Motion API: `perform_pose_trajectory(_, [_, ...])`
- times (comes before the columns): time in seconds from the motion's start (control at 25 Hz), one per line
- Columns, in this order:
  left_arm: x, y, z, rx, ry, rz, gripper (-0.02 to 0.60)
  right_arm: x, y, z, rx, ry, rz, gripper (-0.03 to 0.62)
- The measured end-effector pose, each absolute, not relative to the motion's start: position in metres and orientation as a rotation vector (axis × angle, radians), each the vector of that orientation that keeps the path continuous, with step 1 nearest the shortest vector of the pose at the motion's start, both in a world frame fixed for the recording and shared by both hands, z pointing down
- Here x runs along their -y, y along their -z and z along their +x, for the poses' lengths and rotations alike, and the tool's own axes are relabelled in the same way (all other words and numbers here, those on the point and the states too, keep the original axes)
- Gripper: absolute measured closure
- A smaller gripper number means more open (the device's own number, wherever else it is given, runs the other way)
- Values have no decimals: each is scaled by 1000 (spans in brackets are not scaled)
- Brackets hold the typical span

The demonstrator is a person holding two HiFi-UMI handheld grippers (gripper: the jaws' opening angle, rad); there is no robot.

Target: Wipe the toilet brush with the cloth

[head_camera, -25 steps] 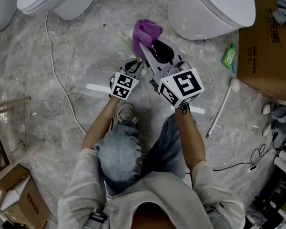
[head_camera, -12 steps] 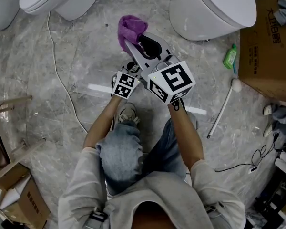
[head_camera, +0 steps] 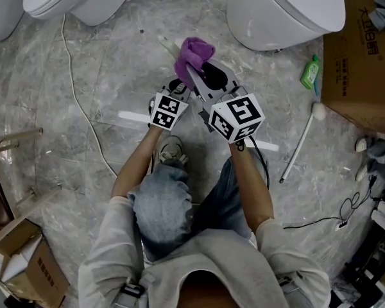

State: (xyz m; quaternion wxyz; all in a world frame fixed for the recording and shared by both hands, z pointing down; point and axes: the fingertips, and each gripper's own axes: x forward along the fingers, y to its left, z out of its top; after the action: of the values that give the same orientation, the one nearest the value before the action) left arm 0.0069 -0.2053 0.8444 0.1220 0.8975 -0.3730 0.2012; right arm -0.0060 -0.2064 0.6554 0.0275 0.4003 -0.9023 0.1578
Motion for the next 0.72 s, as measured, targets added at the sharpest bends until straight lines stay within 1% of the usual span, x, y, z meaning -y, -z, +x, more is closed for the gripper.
perform_pose_trajectory(0.48, [203,-844,8,1101,-583,2635,514,198,-760,25,2552,-701,1314,487])
perform_pose_trajectory(0.72, [201,-846,8,1097,-596,2646,514,198,-782,30,2502,-727,1307,487])
